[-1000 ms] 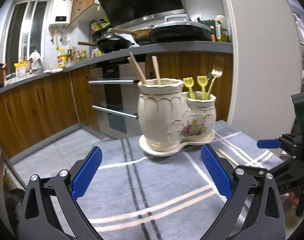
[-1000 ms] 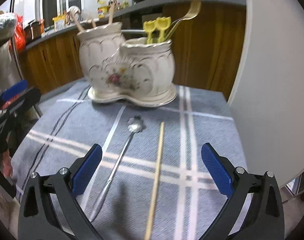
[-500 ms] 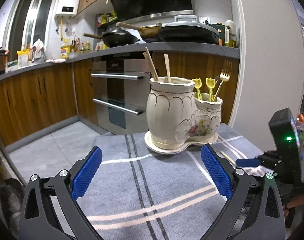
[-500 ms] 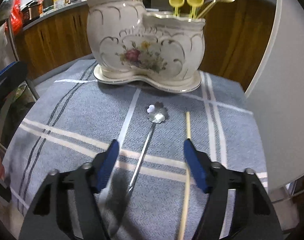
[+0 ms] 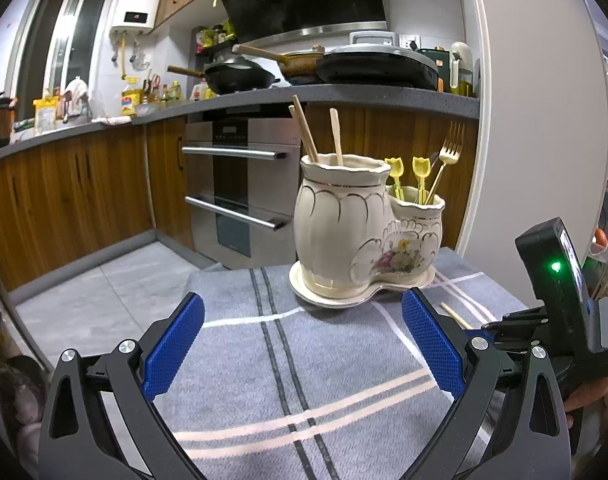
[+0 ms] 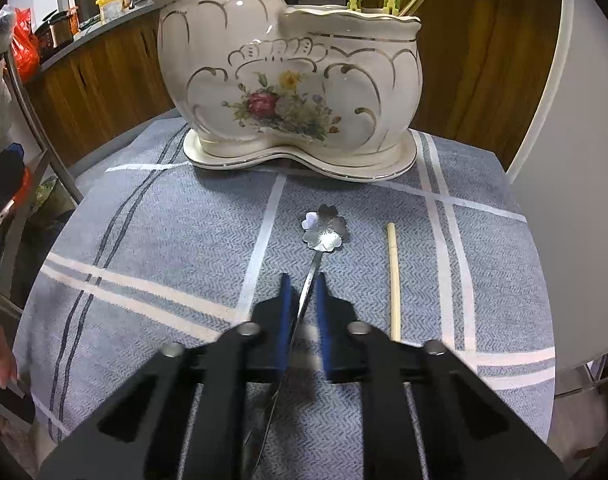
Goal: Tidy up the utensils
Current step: 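Close the right tool on the silver spoon handle on the cloth, then close the left tool on the wooden chopstick while the right tool lifts the silver spoon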
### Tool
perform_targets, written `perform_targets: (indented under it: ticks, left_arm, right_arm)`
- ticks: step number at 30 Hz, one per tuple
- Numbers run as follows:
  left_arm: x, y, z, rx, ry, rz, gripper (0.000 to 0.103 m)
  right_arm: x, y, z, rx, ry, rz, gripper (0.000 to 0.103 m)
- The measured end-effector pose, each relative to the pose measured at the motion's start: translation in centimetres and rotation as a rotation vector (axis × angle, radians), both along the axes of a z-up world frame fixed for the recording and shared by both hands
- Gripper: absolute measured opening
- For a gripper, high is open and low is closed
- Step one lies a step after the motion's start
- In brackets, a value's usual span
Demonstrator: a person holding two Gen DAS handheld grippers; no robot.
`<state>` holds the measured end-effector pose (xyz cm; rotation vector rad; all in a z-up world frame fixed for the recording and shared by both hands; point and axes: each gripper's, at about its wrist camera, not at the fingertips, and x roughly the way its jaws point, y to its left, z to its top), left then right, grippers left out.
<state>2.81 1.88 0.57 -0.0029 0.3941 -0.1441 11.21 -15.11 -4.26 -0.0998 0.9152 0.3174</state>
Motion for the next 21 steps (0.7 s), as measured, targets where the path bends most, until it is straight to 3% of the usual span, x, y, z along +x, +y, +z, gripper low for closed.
perform_targets:
  ticks: [6, 13, 21]
  left_arm:
    - [0.3, -0.7, 0.0, -0.019, 0.024, -0.011, 0.098]
    - [0.2, -3.1, -0.2, 0.055, 0.049, -0.01, 0.098]
    - [0.6, -7.7, -0.8, 0.072, 0.17, -0.078, 0.098]
  right_arm:
    - [-0.5, -1.7, 0.7, 0.105, -0.011, 0.005, 0.003]
    - [-2.4, -5.8, 3.6, 0.247, -0.065, 0.031, 0.003]
    - [-3.4, -10.3, 6.1, 0.367, -0.113, 0.063, 0.003]
